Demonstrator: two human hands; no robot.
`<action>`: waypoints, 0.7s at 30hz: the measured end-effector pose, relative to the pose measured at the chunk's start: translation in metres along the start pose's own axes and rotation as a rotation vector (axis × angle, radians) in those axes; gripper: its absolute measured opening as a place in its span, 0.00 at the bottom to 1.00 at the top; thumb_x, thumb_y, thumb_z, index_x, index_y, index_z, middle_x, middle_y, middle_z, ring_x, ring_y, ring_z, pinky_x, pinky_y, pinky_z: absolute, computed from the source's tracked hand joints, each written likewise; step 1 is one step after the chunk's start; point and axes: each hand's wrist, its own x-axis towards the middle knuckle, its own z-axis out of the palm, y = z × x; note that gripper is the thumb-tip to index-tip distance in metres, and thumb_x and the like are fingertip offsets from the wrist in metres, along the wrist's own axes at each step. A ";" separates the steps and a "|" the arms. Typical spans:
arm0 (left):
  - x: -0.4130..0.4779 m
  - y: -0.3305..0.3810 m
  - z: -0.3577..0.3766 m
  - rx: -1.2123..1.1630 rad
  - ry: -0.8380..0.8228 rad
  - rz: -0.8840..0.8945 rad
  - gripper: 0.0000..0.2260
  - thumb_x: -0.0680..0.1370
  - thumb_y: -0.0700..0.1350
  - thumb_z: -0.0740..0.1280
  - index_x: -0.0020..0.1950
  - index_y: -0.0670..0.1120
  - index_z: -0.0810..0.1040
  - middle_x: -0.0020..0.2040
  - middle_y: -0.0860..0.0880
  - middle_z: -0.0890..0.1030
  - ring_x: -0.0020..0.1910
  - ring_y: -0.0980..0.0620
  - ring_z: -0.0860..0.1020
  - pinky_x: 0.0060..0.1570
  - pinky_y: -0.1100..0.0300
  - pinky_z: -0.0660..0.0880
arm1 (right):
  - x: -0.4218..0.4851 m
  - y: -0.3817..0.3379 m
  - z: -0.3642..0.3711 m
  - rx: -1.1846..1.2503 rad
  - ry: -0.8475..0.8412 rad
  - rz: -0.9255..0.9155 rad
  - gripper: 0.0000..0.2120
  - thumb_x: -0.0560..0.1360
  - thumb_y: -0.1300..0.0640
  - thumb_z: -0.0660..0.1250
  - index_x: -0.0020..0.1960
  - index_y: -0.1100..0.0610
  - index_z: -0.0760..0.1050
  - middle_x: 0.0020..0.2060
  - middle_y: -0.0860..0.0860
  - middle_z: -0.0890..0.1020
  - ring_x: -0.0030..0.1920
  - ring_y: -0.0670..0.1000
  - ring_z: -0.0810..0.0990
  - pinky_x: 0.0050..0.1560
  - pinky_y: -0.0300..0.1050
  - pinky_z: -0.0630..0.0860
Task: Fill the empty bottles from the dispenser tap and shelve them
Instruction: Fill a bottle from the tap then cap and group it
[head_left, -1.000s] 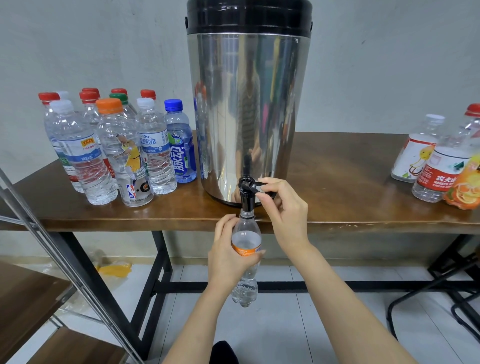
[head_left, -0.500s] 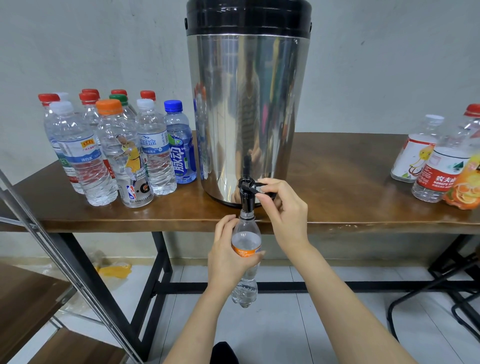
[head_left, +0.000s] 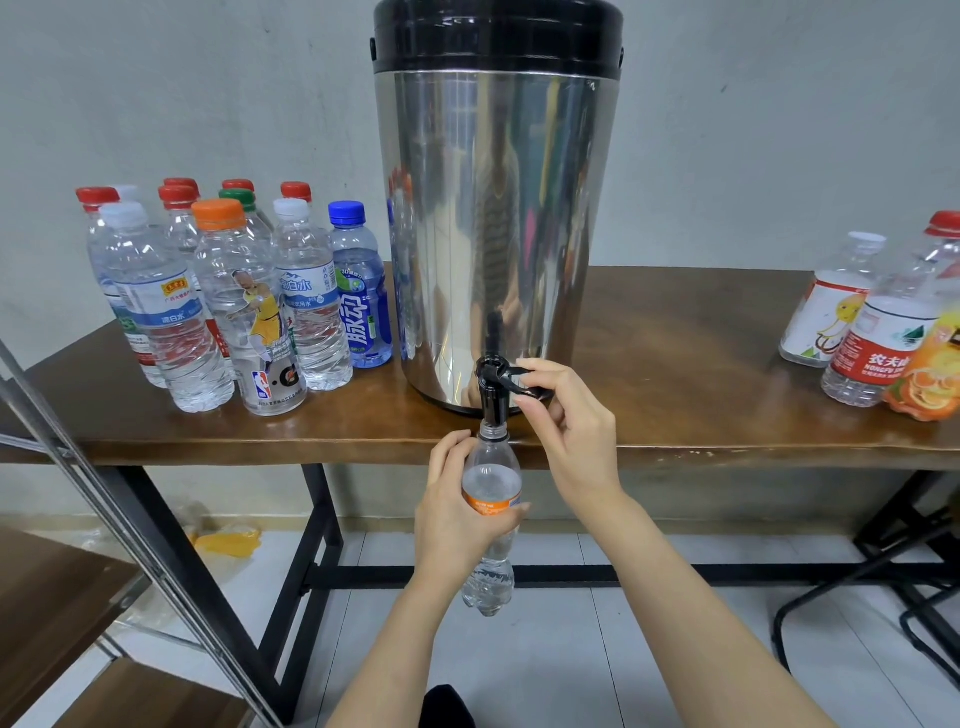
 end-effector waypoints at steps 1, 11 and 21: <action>0.000 0.000 0.000 -0.001 -0.002 -0.001 0.35 0.61 0.55 0.82 0.65 0.57 0.71 0.67 0.64 0.66 0.62 0.71 0.68 0.48 0.72 0.69 | 0.000 0.000 0.000 -0.002 0.001 0.000 0.14 0.79 0.50 0.64 0.54 0.61 0.79 0.59 0.46 0.79 0.36 0.36 0.73 0.41 0.25 0.67; 0.000 0.001 0.000 0.007 -0.008 -0.015 0.36 0.61 0.55 0.82 0.65 0.56 0.72 0.68 0.65 0.66 0.61 0.72 0.67 0.47 0.74 0.68 | 0.000 0.000 0.000 -0.017 0.008 -0.007 0.12 0.78 0.54 0.65 0.53 0.61 0.79 0.59 0.45 0.79 0.37 0.33 0.73 0.44 0.25 0.67; 0.000 0.000 0.000 -0.004 -0.009 -0.020 0.35 0.61 0.54 0.82 0.64 0.56 0.72 0.68 0.65 0.66 0.61 0.72 0.67 0.47 0.73 0.69 | 0.001 -0.001 -0.002 -0.039 -0.018 -0.021 0.12 0.79 0.53 0.64 0.53 0.61 0.79 0.59 0.46 0.79 0.37 0.34 0.73 0.44 0.25 0.67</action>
